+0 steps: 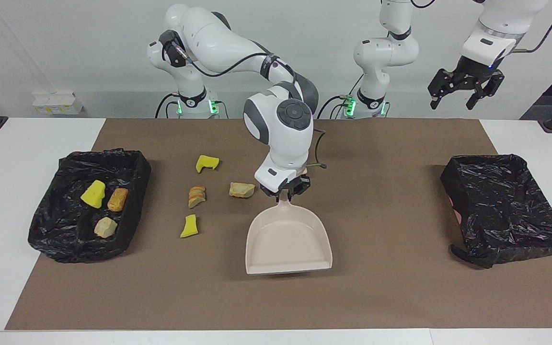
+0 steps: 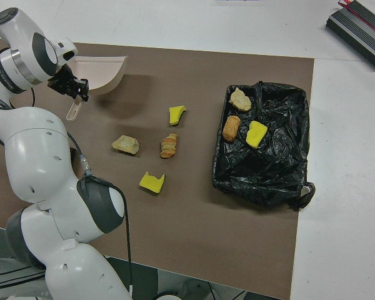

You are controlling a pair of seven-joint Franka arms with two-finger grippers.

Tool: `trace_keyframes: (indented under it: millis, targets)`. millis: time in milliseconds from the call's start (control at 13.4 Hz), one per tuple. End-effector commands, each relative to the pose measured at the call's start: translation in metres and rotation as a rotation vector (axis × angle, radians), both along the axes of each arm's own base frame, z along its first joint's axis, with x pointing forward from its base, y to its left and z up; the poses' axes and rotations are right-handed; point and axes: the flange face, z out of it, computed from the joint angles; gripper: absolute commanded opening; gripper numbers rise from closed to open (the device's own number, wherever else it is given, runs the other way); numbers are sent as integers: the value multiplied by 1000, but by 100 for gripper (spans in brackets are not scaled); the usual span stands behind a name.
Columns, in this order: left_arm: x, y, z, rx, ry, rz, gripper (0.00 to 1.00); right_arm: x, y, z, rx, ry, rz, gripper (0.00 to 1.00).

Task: Sweep and dump trash in bin
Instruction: 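Return the dustpan to the table center with the right gripper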

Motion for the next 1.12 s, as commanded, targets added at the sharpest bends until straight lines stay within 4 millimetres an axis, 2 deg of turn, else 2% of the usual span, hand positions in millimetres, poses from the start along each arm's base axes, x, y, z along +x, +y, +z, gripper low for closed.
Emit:
trace_keyframes:
  millis: [0,298,447,671,895,1044]
  targets:
    - [-7,-1,0,21,-18,-5,100,5,11,-14,41,18,-41,0]
    - [-7,-2,0,19,-21,-5,100,4,26,-20,67,-15,-33,0]
    - [-7,-2,0,19,-21,-5,100,-6,46,-36,63,-15,-45,0]
    - [-7,-2,0,19,-21,-5,100,-16,59,-50,46,2,-26,0]
    - [-7,-2,1,19,-25,-6,100,-18,59,-59,19,2,-14,1]
    - [-7,-2,1,19,-22,-6,100,-15,54,-60,17,8,-4,17]
